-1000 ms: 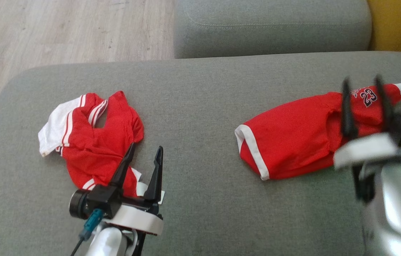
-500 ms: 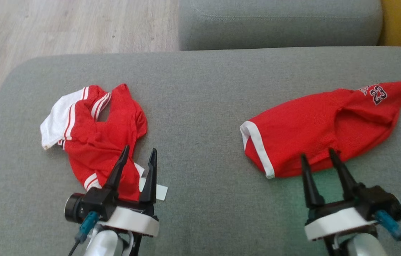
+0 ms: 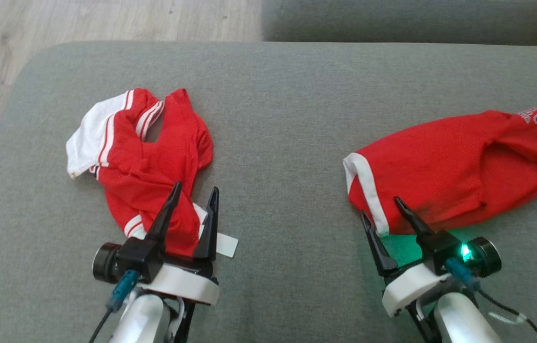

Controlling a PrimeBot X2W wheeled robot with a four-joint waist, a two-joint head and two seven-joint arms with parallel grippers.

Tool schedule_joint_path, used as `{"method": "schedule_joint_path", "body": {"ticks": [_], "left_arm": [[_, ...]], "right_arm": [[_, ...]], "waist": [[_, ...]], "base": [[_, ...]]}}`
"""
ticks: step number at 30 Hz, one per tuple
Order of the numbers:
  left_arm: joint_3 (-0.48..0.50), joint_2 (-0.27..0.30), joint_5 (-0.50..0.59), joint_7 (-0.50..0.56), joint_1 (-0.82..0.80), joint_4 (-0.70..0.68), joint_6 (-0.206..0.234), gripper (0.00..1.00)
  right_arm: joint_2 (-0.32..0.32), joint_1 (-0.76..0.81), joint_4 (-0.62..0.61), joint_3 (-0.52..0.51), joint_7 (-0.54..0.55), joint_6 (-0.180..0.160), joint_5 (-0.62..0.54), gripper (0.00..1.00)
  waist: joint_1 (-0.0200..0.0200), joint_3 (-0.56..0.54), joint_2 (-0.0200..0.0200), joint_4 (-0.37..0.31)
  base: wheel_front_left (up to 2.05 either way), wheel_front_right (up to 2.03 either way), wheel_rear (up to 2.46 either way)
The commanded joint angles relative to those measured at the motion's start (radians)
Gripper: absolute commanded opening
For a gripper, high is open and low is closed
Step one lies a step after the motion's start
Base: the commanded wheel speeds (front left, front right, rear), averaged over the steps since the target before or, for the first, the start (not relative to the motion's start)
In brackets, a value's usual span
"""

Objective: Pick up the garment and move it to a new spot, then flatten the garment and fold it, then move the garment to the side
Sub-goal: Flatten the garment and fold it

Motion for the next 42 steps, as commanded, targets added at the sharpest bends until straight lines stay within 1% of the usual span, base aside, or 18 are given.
{"method": "schedule_joint_path", "body": {"ticks": [1, 4, 5, 6, 7, 10, 13, 17, 21, 24, 27, 29, 32, 33, 35, 38, 40, 42], "left_arm": [[0.030, 0.001, -0.008, -0.010, -0.045, -0.027, -0.003, 1.00], [0.035, 0.001, -0.006, -0.010, -0.053, -0.026, -0.002, 1.00], [0.036, 0.001, -0.004, -0.010, -0.054, -0.026, -0.003, 1.00], [0.037, 0.001, -0.003, -0.010, -0.055, -0.026, -0.003, 1.00], [0.038, 0.001, -0.002, -0.010, -0.055, -0.026, -0.003, 1.00], [0.042, 0.001, 0.000, -0.010, -0.053, -0.025, -0.003, 1.00], [0.044, 0.001, 0.000, -0.010, -0.046, -0.021, -0.001, 1.00], [0.043, 0.001, -0.002, -0.010, -0.039, -0.022, 0.001, 1.00], [0.041, 0.001, -0.006, -0.010, -0.033, -0.024, 0.003, 1.00], [0.035, 0.001, -0.011, -0.010, -0.033, -0.024, 0.004, 1.00], [0.022, 0.001, -0.022, -0.010, -0.035, -0.026, 0.006, 1.00], [0.016, 0.001, -0.029, -0.010, -0.034, -0.029, 0.011, 1.00], [0.004, 0.001, -0.037, -0.010, -0.030, -0.029, 0.013, 1.00], [0.004, 0.001, -0.037, -0.010, -0.030, -0.029, 0.013, 1.00], [-0.003, 0.001, -0.042, -0.010, -0.024, -0.026, 0.016, 1.00], [-0.008, 0.001, -0.048, -0.010, -0.017, -0.025, 0.023, 1.00], [-0.008, 0.001, -0.049, -0.010, -0.014, -0.027, 0.027, 1.00], [0.003, 0.001, -0.043, -0.010, -0.005, -0.030, 0.031, 1.00]], "right_arm": [[-0.003, -0.035, -0.015, 0.017, 0.001, -0.001, -0.003, 1.00], [-0.003, -0.058, 0.027, 0.009, 0.002, -0.001, -0.007, 1.00], [-0.003, -0.064, 0.039, 0.005, 0.002, -0.001, -0.007, 0.82], [-0.003, -0.069, 0.050, 0.000, 0.001, -0.001, -0.007, 0.18], [-0.003, -0.074, 0.058, -0.003, -0.001, -0.001, -0.008, 0.00], [-0.003, -0.084, 0.068, -0.012, -0.007, -0.001, -0.004, 0.00], [-0.003, -0.083, 0.052, -0.024, -0.014, -0.001, 0.007, 0.00], [-0.003, -0.073, -0.008, -0.063, -0.019, -0.001, 0.019, 0.00], [-0.003, -0.083, -0.091, -0.115, -0.017, -0.001, -0.029, 0.00], [-0.014, -0.140, -0.142, -0.133, 0.014, -0.001, -0.072, 0.00], [-0.060, -0.249, -0.164, -0.113, 0.054, -0.001, -0.089, 0.00], [-0.097, -0.350, -0.154, -0.086, 0.080, -0.001, -0.081, 0.00], [-0.152, -0.518, -0.100, -0.041, 0.100, -0.001, -0.042, 0.00], [-0.152, -0.518, -0.100, -0.041, 0.100, -0.001, -0.042, 0.00], [-0.195, -0.631, -0.049, -0.029, 0.092, -0.001, -0.028, 0.00], [-0.248, -0.775, 0.034, -0.045, 0.063, -0.001, -0.024, 0.00], [-0.275, -0.830, 0.072, -0.049, 0.042, -0.001, -0.039, 0.00], [-0.292, -0.835, 0.107, -0.038, 0.018, -0.001, -0.052, 0.00]], "waist": [[-0.0001, 0.005, -0.0001, 0.006], [-0.0001, 0.009, -0.0001, 0.010], [-0.0001, 0.009, -0.0001, 0.011], [-0.0001, 0.009, -0.0001, 0.011], [-0.0001, 0.009, -0.0001, 0.010], [-0.0001, 0.004, -0.0001, 0.005], [-0.0001, -0.009, -0.0001, -0.006], [-0.0001, -0.024, -0.0001, -0.023], [-0.0001, -0.040, -0.0001, -0.035], [-0.0001, -0.051, -0.0001, -0.034], [-0.0001, -0.062, -0.0001, -0.020], [-0.0001, -0.067, -0.0001, -0.008], [-0.0001, -0.077, -0.0001, 0.014], [-0.0001, -0.077, -0.0001, 0.014], [-0.0001, -0.087, -0.0001, 0.027], [-0.0001, -0.101, -0.0001, 0.040], [-0.0001, -0.106, -0.0001, 0.040], [-0.0001, -0.116, -0.0001, 0.029]], "base": [[0.00, 0.00, 0.00], [0.00, 0.00, 0.00], [0.00, 0.00, 0.00], [0.00, 0.00, 0.00], [0.00, 0.00, 0.00], [0.00, 0.00, 0.00], [0.00, 0.00, 0.00], [0.00, 0.00, 0.00], [0.00, 0.00, 0.00], [0.00, 0.00, 0.00], [0.00, 0.00, 0.00], [0.00, 0.00, 0.00], [0.00, 0.00, 0.00], [0.00, 0.00, 0.00], [0.00, 0.00, 0.00], [0.00, 0.00, 0.00], [0.00, 0.00, 0.00], [0.00, 0.00, 0.00]]}}
